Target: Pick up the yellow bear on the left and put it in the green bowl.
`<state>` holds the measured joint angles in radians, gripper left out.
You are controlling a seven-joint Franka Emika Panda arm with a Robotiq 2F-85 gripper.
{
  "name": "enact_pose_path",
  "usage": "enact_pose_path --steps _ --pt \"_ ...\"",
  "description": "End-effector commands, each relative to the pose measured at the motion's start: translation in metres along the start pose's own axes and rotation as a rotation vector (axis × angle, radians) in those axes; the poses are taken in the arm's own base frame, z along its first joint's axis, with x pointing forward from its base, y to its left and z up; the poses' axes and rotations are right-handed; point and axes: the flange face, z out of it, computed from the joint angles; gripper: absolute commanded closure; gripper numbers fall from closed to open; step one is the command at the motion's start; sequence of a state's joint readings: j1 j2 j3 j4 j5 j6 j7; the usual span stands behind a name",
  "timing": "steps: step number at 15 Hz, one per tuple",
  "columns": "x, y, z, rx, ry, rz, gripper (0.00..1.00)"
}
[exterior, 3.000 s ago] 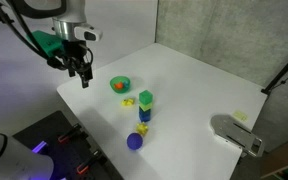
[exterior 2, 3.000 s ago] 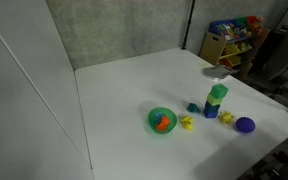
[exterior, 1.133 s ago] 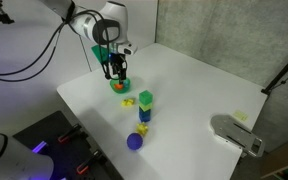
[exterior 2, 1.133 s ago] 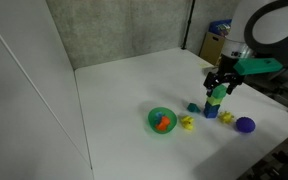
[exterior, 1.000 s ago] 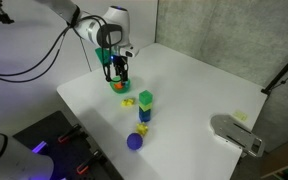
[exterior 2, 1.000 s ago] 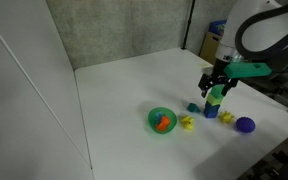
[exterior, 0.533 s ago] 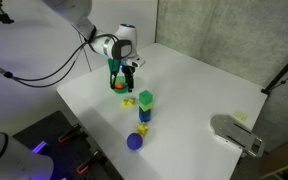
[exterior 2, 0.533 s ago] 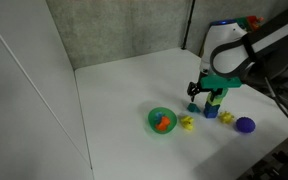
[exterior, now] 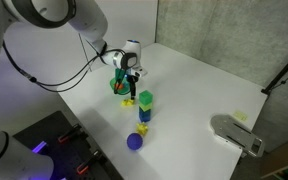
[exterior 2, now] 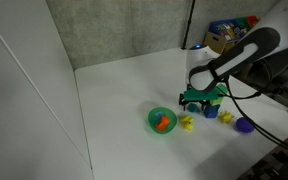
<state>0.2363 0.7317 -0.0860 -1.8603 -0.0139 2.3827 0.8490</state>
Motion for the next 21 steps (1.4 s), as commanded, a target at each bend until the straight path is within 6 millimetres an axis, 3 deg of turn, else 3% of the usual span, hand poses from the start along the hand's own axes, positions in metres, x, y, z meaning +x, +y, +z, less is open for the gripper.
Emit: enact_pose_path --steps 1,10,21 --pt "0.002 -0.017 0.006 -0.058 -0.06 0.045 0.0" --pt "-0.001 -0.014 0.014 -0.082 -0.072 0.021 0.0" --pt "-0.007 0.014 0.028 0.159 -0.071 0.209 0.0"
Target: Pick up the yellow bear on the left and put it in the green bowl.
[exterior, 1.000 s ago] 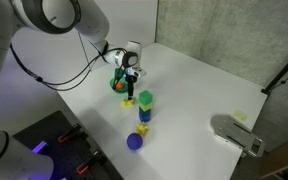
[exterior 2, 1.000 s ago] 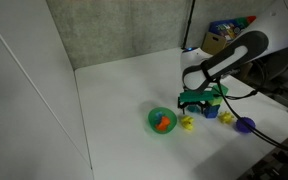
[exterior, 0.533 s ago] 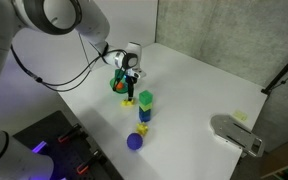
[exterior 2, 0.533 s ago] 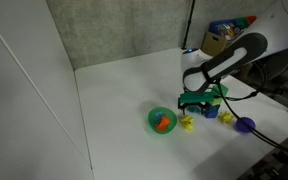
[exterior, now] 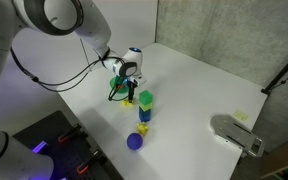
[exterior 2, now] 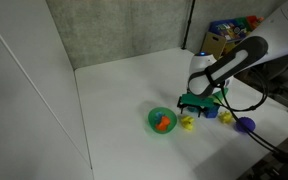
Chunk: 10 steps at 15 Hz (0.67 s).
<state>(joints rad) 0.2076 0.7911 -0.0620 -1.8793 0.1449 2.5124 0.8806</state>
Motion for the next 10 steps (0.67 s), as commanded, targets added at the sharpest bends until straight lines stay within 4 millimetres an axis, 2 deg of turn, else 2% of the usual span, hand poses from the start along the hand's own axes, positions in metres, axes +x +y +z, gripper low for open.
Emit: enact_pose_path --steps 1,6,10 --pt "-0.009 0.015 -0.006 0.059 -0.022 0.058 0.0" --pt "-0.014 0.024 0.015 0.088 -0.01 0.087 0.0" --pt "-0.018 0.026 0.022 0.121 0.021 0.072 0.0"
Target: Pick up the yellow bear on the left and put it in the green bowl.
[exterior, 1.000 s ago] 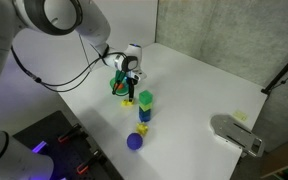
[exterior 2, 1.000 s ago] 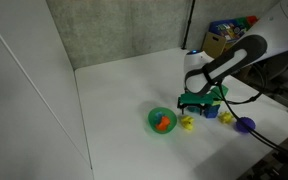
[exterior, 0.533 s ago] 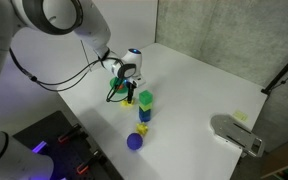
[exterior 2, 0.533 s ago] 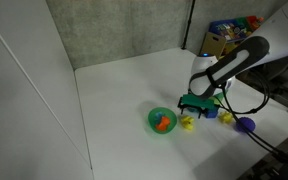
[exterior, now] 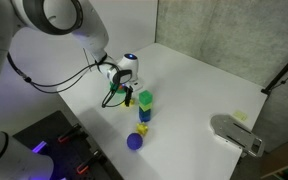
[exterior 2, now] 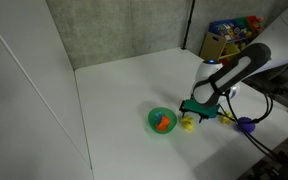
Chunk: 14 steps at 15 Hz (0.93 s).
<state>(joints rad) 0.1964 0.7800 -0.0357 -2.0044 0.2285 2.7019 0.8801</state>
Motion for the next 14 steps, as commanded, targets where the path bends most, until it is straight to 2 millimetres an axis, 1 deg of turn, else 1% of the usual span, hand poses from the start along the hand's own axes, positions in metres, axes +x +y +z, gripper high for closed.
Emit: enact_pose_path --steps 1,9,10,11,12,14 --pt "-0.004 0.004 0.001 0.047 0.016 -0.006 0.0" --pt "-0.008 0.006 0.017 0.071 0.046 -0.031 0.0" --pt "-0.008 0.006 0.018 0.069 0.047 -0.035 0.25" --pt "-0.008 0.007 0.02 0.067 0.048 -0.038 0.28" --pt "-0.007 0.007 0.019 0.067 0.049 -0.04 0.34" --pt "-0.006 0.007 0.016 0.065 0.052 -0.041 0.53"
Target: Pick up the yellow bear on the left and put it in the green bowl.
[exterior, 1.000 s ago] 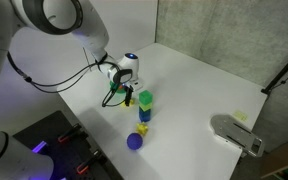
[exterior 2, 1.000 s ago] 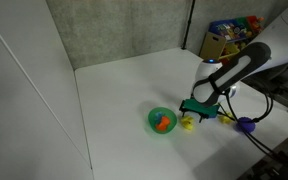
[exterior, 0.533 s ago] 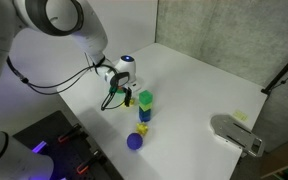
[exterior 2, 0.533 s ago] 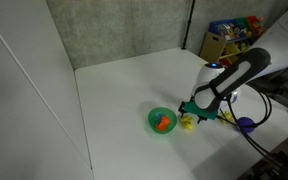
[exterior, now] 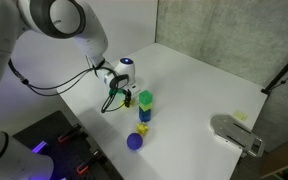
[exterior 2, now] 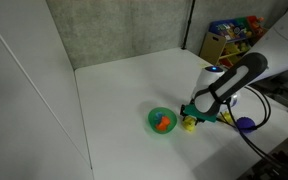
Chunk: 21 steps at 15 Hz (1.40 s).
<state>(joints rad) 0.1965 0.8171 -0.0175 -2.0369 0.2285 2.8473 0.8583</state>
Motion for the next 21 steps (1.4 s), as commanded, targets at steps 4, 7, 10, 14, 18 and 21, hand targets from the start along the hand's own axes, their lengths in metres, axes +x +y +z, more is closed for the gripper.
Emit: enact_pose_path --steps 4,7,10,14,18,21 --pt "0.003 -0.005 -0.027 0.021 0.027 -0.019 0.69" --pt "0.004 -0.017 -0.061 0.042 0.068 -0.03 0.73" --pt "0.0 -0.033 -0.093 0.069 0.117 -0.056 0.77" --pt "-0.021 -0.055 -0.133 0.116 0.155 -0.123 0.79" --pt "-0.055 -0.077 -0.145 0.131 0.136 -0.213 0.8" --pt "-0.078 -0.088 -0.149 0.123 0.116 -0.273 0.81"
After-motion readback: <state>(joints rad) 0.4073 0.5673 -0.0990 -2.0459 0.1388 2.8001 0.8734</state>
